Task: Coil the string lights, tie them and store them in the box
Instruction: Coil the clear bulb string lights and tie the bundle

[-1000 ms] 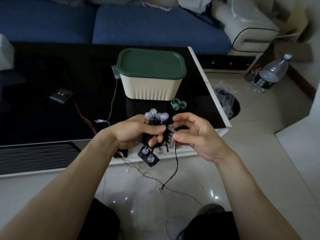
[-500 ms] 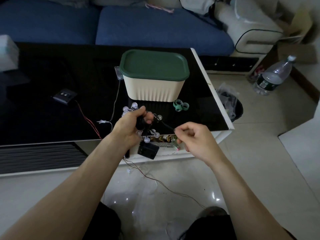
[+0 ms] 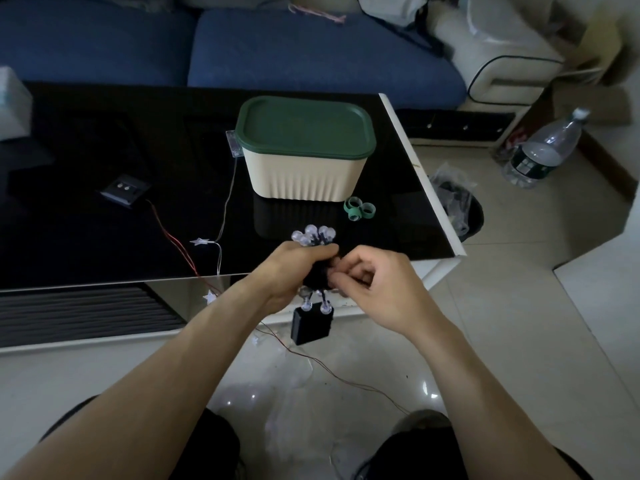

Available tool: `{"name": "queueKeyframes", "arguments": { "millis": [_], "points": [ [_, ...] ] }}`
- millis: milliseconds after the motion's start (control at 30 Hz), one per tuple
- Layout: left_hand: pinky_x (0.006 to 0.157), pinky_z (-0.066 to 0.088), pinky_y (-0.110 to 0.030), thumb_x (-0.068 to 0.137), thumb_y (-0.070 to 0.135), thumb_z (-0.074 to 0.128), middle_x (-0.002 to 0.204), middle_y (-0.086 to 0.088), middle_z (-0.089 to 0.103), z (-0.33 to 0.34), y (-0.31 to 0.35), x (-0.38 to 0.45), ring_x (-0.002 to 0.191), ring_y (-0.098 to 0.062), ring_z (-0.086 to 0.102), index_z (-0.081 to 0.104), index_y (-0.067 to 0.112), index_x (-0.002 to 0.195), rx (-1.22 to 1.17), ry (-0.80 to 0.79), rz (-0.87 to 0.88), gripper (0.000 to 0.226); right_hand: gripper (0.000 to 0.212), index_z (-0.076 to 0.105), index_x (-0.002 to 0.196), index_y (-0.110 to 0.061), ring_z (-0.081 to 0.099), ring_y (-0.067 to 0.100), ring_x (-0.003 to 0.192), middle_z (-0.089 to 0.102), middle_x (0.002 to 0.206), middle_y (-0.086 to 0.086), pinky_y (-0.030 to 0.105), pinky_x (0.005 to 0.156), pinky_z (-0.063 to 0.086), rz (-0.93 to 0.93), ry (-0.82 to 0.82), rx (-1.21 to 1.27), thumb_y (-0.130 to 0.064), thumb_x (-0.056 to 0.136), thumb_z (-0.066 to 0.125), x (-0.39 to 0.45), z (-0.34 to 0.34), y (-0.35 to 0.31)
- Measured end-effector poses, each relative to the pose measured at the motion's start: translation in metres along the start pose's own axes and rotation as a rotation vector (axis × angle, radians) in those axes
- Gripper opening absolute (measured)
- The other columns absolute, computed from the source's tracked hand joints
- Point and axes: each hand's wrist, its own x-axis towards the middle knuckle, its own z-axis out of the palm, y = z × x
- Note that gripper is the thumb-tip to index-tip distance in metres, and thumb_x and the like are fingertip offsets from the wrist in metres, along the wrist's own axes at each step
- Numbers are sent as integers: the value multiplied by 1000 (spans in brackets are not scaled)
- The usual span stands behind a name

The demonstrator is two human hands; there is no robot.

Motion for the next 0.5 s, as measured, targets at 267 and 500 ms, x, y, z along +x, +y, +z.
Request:
{"name": "queueKeyframes", "arguments": {
  "millis": [267,500],
  "points": [
    [74,53,-28,93,24,65,70,-8,67,-3,7,-14,70,-18,62,73,6,85,247,-401,-12,21,27,67,76,-19,61,0,60,67,68,-7,22,57,52,130,77,-48,-32,71,90,5,-13,10],
    [77,54,-33,90,7,65,76,-11,69,-14,12,-9,64,-16,62,69,-2,89,127,-232,26,10,16,76,109,-25,68,4,88,72,95,-14,27,77,57,85,-65,21,-22,96,66,10,-27,21]
  ]
}}
